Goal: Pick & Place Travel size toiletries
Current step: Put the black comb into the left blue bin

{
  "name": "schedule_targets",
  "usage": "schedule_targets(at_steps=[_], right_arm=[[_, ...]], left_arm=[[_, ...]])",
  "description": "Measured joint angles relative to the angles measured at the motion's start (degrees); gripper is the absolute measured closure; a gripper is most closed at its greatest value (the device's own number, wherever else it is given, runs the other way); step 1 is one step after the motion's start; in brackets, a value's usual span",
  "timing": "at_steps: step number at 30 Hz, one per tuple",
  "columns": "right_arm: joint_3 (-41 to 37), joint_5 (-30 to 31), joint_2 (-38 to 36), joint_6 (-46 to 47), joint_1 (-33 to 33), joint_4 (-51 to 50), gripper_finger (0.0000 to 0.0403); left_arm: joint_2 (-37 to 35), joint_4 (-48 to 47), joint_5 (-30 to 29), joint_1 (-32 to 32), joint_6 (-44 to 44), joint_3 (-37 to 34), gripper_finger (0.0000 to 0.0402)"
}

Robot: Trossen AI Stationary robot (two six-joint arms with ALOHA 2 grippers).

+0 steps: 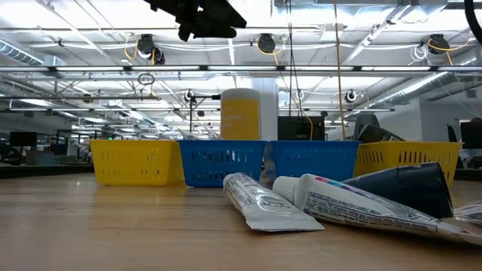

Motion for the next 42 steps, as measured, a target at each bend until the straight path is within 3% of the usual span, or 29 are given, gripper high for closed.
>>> schedule_targets(at_steps=[4, 8, 14, 19, 27, 42], right_arm=[[0.00, 0.15, 0.00, -1.81, 0.00, -0.81, 0.0382], [0.00, 1.33, 0.00, -2.51, 0.00, -1.67, 0.0399], [0.26, 1.59, -1.59, -4.98, -0.36, -1.56, 0.0402], [2.75, 1.45, -5.11, -12.46, -3.12, -2.07, 0.0402], [9.82, 0.20, -14.15, -25.38, -7.64, -20.18, 0.0403], [21.19, 3.25, -22.71, -48.25, -14.76, -35.27, 0.0403]], left_arm=[[0.00, 0.02, 0.00, 0.00, 0.00, 0.00, 0.0195], [0.00, 0.02, 0.00, 0.00, 0.00, 0.00, 0.0195], [0.00, 0.04, 0.00, 0.00, -0.03, 0.00, 0.0195], [0.00, 0.07, 0.00, 0.00, -0.11, 0.00, 0.0195], [0.00, 0.37, 0.00, 0.00, -0.37, 0.00, 0.0195], [0.00, 1.27, 0.18, 0.00, -0.35, 0.00, 0.0195]])
